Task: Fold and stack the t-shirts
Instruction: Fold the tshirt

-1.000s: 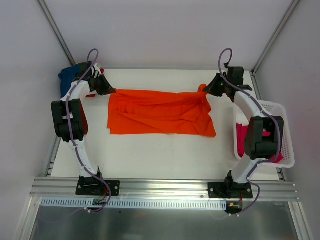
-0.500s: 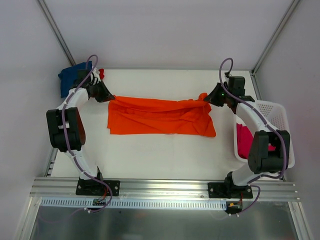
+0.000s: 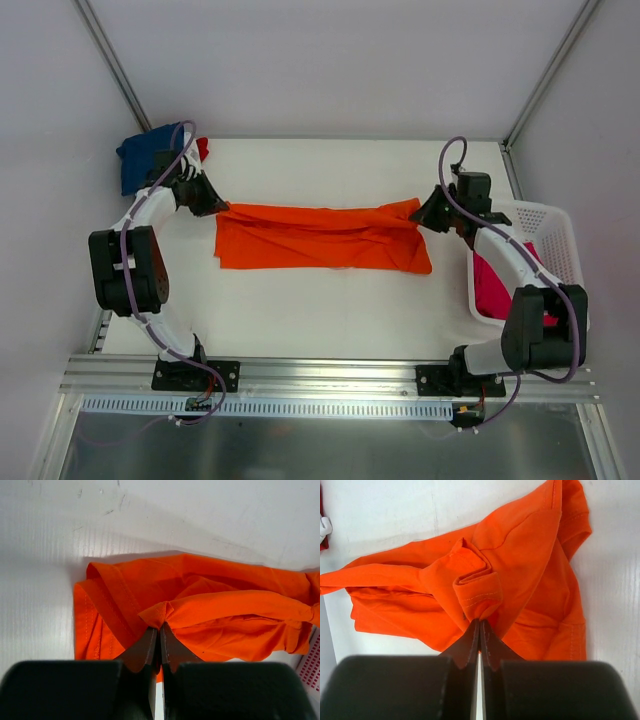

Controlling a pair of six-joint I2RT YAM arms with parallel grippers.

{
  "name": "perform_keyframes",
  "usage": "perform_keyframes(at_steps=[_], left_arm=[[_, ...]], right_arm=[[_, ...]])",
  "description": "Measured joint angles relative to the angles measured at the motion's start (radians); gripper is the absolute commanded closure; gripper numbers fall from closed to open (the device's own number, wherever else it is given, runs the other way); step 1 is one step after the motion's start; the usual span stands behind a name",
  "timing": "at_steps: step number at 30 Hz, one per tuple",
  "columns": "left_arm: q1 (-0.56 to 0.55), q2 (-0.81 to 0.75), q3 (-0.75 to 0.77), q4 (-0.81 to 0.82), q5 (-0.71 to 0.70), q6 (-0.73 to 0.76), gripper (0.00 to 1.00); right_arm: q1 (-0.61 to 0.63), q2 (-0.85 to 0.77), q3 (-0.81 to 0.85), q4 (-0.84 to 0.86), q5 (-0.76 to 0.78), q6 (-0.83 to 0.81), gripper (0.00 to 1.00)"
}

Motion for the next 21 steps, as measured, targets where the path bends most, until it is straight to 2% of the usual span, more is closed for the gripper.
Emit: perform_keyframes(at_steps=[6,8,16,21], left_arm=[[-0.007,-0.015,-0.051,0.002,-0.036,0.001,0.99],[-0.011,-0.016,-0.070,0.002,-0.052,0.001,0.93],[-0.022,-0.042,-0.158,0.006,-0.142,-0.008,0.85],[-0.072,-0.135,-0.235,0.019,-0.307,-0.005,0.94]], right_arm=[[0.004,-0.059,-0.074,0.020,0.015,0.002,0.99],[0.006,-0.071,-0.108,0.030,0.019,0.004,1.00],[0.012,-0.111,-0.225,0.064,0.024,0.016,1.00],[0.019,-0.153,-0.285,0.087,0.027,0.021,0.99]])
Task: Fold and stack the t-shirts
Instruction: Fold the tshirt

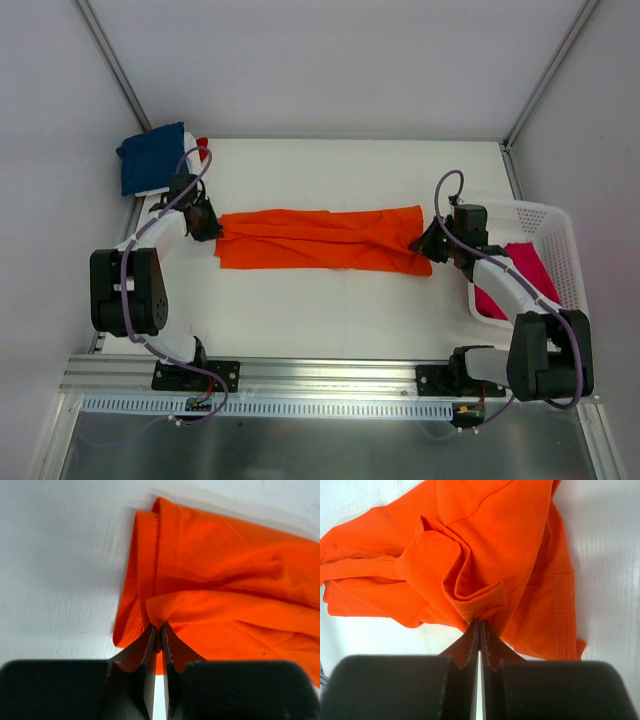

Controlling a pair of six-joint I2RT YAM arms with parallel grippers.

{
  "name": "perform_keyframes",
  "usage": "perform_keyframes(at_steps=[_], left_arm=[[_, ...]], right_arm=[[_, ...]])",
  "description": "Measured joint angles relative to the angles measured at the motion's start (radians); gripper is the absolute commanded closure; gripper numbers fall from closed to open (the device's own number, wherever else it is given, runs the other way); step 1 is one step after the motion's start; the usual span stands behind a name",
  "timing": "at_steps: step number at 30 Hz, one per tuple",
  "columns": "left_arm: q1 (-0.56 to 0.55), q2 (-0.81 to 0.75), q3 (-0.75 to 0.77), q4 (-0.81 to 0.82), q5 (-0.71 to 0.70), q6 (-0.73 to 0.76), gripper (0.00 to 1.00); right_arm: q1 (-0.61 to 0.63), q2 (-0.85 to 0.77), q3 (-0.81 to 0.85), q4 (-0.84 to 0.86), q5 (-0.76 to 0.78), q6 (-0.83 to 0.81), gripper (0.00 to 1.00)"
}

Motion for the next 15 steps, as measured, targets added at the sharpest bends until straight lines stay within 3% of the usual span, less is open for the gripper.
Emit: perform_keyframes(at_steps=[3,15], left_arm=[[-0.049,-0.074,-0.048,0.010,-0.047,0.040,0.92],[-0.063,-0.236,-0.060,-0.023,0.079,0.223,0.99]], right_arm=[[0.001,-0.035,-0.032,0.008,0.002,0.000,0.99],[0.001,-0.174,-0.128,0.014,0.002,0.000,0.99]])
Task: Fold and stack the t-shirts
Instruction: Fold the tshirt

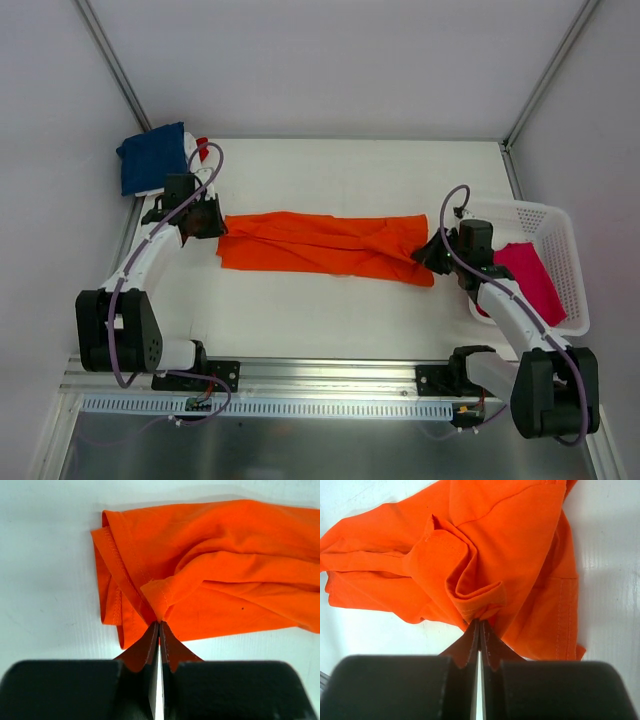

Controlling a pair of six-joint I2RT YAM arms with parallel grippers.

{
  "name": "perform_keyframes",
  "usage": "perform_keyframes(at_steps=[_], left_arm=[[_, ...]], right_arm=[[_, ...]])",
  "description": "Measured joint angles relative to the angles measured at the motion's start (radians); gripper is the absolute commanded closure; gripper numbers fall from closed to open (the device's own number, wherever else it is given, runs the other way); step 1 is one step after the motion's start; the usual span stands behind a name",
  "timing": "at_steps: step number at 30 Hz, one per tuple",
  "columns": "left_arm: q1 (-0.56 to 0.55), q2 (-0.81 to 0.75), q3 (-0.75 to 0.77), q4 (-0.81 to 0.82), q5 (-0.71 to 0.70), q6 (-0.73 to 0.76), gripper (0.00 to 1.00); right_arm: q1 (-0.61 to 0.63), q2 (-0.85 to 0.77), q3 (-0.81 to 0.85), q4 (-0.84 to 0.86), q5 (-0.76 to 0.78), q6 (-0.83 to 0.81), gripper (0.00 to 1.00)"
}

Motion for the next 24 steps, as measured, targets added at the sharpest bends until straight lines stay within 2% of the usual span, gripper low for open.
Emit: perform_keyframes(at_steps=[5,9,17,19,20,21,24], left_arm=[[0.000,-0.013,0.019,-0.090,-0.004,0.063,1.00],[0.000,-0.089,0.020,-0.132,-0.071,0.071,1.00],[-0.001,-0.234,0.110,-0.137,-0.367,0.062,0.96],[-0.001,-0.256,0.111,-0.132,-0.448,0.057,0.87],[-0.001,-0.263,0.110,-0.129,-0.478,0.056,0.76],[0.000,-0.272,0.103,-0.114,-0.505,0.059,0.70],[0.004,-0.286,0.079,-0.077,-0.518,0.063,0.65]], right_arm=[[0.000,-0.079,-0.034,-0.013,0.000,0.000,0.99],[0.000,-0.157,-0.058,-0.043,0.002,0.000,1.00],[0.001,-0.247,-0.117,-0.096,0.035,-0.002,1.00],[0.002,-0.249,-0.127,-0.109,0.048,-0.003,1.00],[0.003,-0.249,-0.132,-0.114,0.055,-0.005,1.00],[0.003,-0.249,-0.138,-0.120,0.066,-0.006,0.99],[0.003,-0.248,-0.164,-0.124,0.085,-0.006,0.99]])
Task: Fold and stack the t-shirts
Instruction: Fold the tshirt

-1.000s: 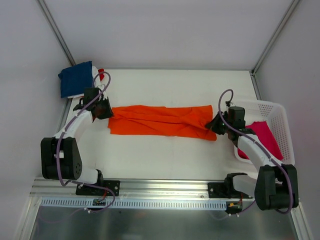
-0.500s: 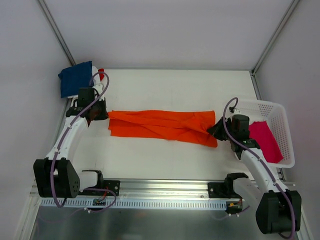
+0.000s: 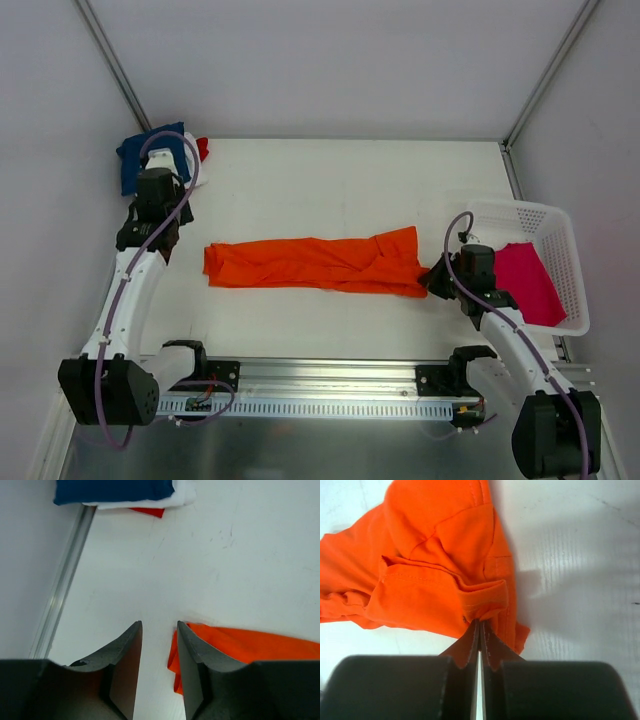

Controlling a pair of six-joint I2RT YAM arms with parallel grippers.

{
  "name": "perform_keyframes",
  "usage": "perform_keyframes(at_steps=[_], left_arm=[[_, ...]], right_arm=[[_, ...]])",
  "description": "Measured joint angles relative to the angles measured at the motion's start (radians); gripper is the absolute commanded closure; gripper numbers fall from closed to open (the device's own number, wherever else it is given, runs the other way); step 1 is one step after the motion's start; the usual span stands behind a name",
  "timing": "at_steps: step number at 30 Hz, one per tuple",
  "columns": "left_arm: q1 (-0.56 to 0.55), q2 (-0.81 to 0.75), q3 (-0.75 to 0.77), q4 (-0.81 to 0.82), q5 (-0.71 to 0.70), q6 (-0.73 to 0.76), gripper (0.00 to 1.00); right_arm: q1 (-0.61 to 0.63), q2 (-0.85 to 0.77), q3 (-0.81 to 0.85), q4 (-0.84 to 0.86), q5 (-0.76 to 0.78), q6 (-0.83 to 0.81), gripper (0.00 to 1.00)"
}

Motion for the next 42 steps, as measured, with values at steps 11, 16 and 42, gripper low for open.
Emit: perform_keyframes(at_steps=[11,16,42], left_arm=[[0.001,0.123,-0.064,-0.033,0.096,0.006,0.66],[0.001,0.099,-0.052,-0.030,0.116,0.005,0.69],[-0.427,0.816,0.560,0.119,1.316,-0.130,0.64]], right_arm=[[0.000,-0.038,-0.006,-0.049,0.020,0.000,1.00],[0.000,-0.144,0.002,-0.125,0.020,0.002,0.67],[0.043,-0.374,0.326,-0.518,0.077,-0.005,0.12]])
